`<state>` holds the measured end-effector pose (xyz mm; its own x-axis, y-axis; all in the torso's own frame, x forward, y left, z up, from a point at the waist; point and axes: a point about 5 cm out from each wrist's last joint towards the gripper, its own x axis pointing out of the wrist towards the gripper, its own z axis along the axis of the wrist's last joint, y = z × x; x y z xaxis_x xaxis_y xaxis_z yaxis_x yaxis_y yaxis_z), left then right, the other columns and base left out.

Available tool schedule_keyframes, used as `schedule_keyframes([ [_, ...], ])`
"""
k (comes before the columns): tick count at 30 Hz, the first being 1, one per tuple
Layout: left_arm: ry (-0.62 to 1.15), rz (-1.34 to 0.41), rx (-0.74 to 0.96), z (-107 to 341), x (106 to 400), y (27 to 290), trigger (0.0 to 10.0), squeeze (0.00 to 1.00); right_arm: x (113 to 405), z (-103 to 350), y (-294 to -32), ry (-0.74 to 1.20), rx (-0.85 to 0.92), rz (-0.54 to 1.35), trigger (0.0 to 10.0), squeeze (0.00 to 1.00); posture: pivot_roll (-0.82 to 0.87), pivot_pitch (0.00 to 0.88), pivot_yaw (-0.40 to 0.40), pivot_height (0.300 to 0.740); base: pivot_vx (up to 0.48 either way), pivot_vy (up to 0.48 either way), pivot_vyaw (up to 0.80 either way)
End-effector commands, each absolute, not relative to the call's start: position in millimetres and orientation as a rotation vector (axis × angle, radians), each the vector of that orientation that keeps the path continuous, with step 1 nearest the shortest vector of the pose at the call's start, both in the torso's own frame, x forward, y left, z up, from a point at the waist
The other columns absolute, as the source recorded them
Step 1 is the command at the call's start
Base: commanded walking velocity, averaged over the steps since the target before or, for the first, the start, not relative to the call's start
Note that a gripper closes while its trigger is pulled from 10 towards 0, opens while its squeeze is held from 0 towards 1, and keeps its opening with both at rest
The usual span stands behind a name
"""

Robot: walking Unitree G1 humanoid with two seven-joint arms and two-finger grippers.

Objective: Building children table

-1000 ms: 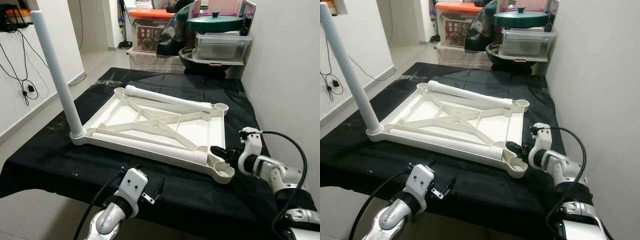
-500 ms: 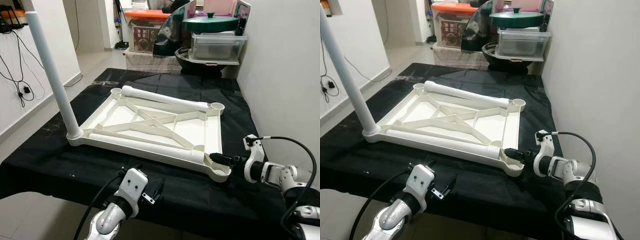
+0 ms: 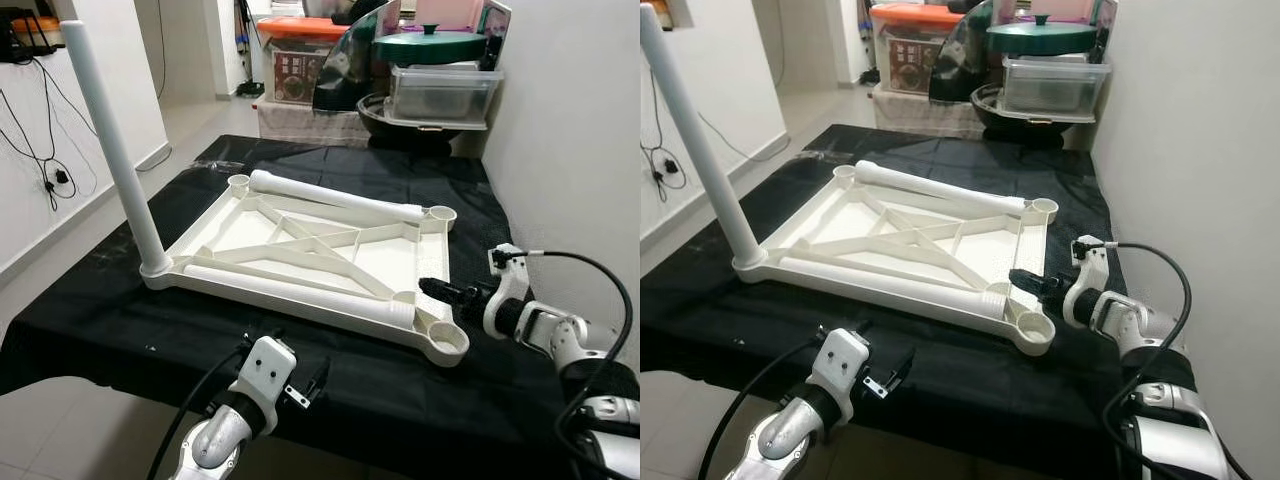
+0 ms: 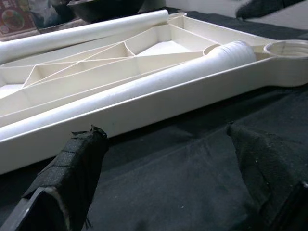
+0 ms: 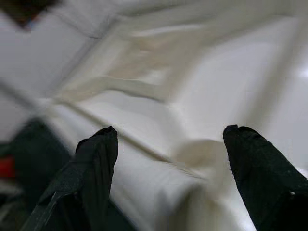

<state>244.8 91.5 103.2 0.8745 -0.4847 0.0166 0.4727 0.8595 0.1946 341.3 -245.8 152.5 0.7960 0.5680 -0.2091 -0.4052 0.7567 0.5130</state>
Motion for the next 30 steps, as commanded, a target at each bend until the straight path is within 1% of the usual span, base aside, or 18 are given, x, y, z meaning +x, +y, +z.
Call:
schedule_keyframes([
  [1, -0.064, -0.510, 0.185, 104, 245, 91, 10.0, 0.00, 339, 158, -237, 0.344, 0.496, 0.633, 10.0, 0.00, 0.15, 0.000, -0.058, 0.740, 0.000, 0.000, 0.00],
  [2, -0.064, -0.510, 0.185, 104, 245, 91, 10.0, 0.00, 335, 159, -233, 0.343, 0.507, 0.682, 10.0, 0.00, 0.15, 0.000, -0.058, 0.740, 0.000, 0.000, 0.00],
  [5, -0.064, -0.510, 0.185, 104, 245, 91, 10.0, 0.00, 332, 154, -230, 0.383, 0.522, 0.702, 10.0, 0.00, 0.15, 0.000, -0.061, 0.740, 0.000, 0.000, 0.00],
  [6, -0.065, -0.510, 0.185, 104, 244, 91, 10.0, 0.00, 332, 149, -231, 0.418, 0.522, 0.676, 10.0, 0.00, 0.15, 0.000, -0.061, 0.740, 0.000, 0.000, 0.00],
  [9, -0.065, -0.510, 0.186, 104, 244, 91, 10.0, 0.00, 333, 145, -232, 0.441, 0.521, 0.654, 10.0, 0.00, 0.15, 0.000, -0.061, 0.740, 0.000, 0.000, 0.00],
  [12, -0.067, -0.512, 0.186, 104, 244, 90, 10.0, 0.00, 337, 130, -239, 0.514, 0.505, 0.530, 10.0, 0.00, 0.15, 0.000, -0.063, 0.740, 0.000, 0.000, 0.00],
  [15, -0.068, -0.513, 0.186, 104, 244, 90, 10.0, 0.00, 338, 127, -242, 0.524, 0.501, 0.490, 10.0, 0.00, 0.15, 0.000, -0.061, 0.740, 0.000, 0.000, 0.00],
  [22, -0.067, -0.513, 0.186, 104, 243, 90, 10.0, 0.00, 333, 126, -242, 0.543, 0.504, 0.514, 10.0, 0.00, 0.15, 0.000, -0.063, 0.740, 0.000, 0.000, 0.00],
  [24, -0.067, -0.513, 0.186, 104, 243, 90, 10.0, 0.00, 330, 125, -241, 0.561, 0.506, 0.531, 10.0, 0.00, 0.15, 0.000, -0.062, 0.740, 0.000, 0.000, 0.00],
  [26, -0.066, -0.513, 0.187, 104, 243, 90, 10.0, 0.00, 325, 124, -236, 0.580, 0.520, 0.589, 10.0, 0.00, 0.15, 0.000, -0.061, 0.740, 0.000, 0.000, 0.00],
  [30, -0.065, -0.515, 0.188, 103, 243, 90, 10.0, 0.00, 324, 124, -233, 0.583, 0.527, 0.612, 10.0, 0.00, 0.15, 0.000, -0.062, 0.740, 0.000, 0.000, 0.00],
])
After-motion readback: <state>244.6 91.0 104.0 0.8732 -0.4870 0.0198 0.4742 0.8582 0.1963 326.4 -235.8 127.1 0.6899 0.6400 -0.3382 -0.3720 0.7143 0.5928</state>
